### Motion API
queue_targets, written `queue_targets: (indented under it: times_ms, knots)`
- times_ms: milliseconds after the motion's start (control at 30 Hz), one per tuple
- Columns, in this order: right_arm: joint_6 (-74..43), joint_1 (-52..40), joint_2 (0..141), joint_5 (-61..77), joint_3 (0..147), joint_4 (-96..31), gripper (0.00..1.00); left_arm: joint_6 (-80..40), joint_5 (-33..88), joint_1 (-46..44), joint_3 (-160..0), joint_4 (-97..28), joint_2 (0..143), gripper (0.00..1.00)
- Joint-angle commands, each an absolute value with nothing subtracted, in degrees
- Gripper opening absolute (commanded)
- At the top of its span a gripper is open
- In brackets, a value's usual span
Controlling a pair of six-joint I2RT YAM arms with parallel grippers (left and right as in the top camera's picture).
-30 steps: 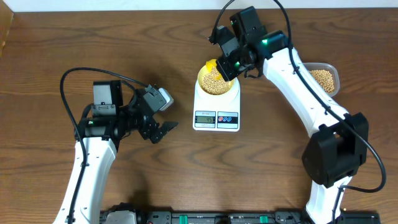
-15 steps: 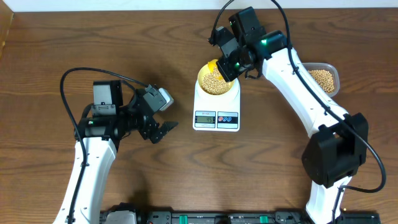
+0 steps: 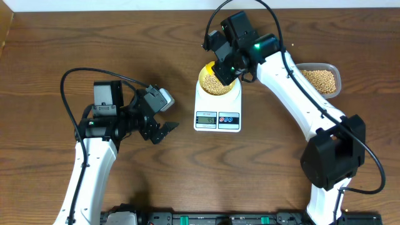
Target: Scoop item into bowl and weigh 50g on scale
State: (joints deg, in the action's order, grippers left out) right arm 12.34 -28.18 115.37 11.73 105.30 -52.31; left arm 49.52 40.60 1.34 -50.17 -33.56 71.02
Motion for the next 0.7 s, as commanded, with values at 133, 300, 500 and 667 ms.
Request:
queue_targets:
  times_ms: [133,300,500,667]
  knots:
    - [9.7,-24.9,114.7,21.3,106.9,-52.9,0.01,49.5,41.5,1.6,-49.8,-33.6,70.4,0.95]
    - [9.8,-23.4,114.7,26.8,106.9,-53.8,0.01,49.5,41.5,1.6,-49.8,-33.6,70.4,0.95]
    - [9.9,-21.6,114.7,30.1,106.9,-55.2,0.01,49.5,41.5,1.6,-49.8,-33.6,70.4,0.95]
    - [9.9,-20.8,114.7,32.1,106.9,-55.5,0.01,49.5,41.5,1.6,-49.8,-33.6,70.4,0.95]
